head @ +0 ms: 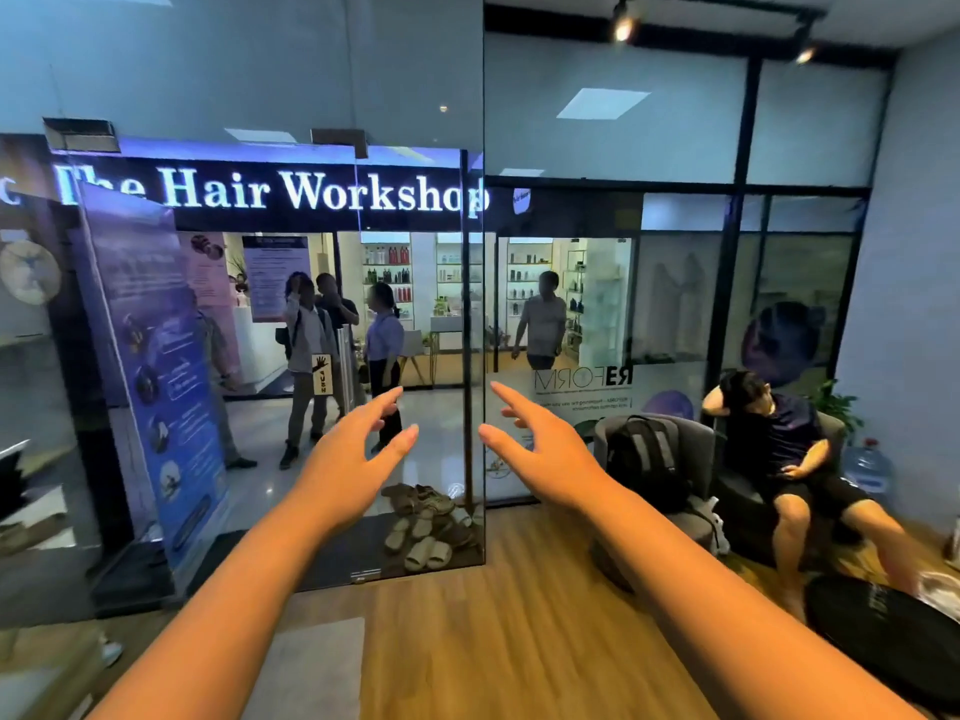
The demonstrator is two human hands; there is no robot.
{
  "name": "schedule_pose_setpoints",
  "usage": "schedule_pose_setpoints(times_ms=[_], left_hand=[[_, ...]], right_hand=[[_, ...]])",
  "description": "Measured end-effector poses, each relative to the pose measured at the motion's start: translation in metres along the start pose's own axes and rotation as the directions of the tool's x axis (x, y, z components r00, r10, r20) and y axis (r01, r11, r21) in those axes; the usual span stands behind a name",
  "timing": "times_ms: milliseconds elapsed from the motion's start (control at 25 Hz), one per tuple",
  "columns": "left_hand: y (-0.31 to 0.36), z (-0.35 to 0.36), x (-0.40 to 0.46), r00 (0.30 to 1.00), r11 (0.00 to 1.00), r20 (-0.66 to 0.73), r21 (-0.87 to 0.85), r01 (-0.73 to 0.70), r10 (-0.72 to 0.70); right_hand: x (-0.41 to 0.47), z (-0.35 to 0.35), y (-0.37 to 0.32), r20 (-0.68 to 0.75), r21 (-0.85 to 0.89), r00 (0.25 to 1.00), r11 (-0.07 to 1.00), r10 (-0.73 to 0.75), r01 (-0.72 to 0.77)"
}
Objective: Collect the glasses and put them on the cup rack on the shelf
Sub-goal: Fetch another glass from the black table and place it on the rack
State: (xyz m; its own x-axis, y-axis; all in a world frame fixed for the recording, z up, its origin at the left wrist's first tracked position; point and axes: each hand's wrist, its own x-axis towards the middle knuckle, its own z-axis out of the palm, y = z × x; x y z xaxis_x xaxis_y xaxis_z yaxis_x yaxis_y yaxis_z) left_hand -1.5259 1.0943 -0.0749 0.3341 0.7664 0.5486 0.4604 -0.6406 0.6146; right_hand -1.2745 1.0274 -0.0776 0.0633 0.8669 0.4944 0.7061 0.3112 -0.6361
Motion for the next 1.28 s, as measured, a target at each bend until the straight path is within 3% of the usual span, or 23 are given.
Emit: schedule_pose_setpoints(times_ms=[240, 560, 1040, 1280], left_hand=[[-0.053, 0.054, 0.132, 0.992, 0.992, 0.08, -0.089, -0.088, 0.095], [-0.102, 0.191, 0.253, 0.968, 0.982, 0.202, -0.15, -0.118, 0.147], [-0.083, 0.431, 0.489, 0.902, 0.932, 0.324, -0.311, -0.184, 0.286], [-0.072, 0.571, 0.577, 0.822, 0.864, 0.391, -0.453, -0.219, 0.414]], right_hand=[[0.097, 0.001, 0.072, -0.118, -0.01, 0.988, 0.994, 0.103, -0.105], [0.18, -0.011, 0.217, -0.186, -0.045, 0.96, 0.974, 0.209, -0.221], [0.306, -0.142, 0.433, -0.34, -0.172, 0.892, 0.913, 0.296, -0.369], [0.326, -0.2, 0.527, -0.486, -0.184, 0.778, 0.823, 0.399, -0.537]])
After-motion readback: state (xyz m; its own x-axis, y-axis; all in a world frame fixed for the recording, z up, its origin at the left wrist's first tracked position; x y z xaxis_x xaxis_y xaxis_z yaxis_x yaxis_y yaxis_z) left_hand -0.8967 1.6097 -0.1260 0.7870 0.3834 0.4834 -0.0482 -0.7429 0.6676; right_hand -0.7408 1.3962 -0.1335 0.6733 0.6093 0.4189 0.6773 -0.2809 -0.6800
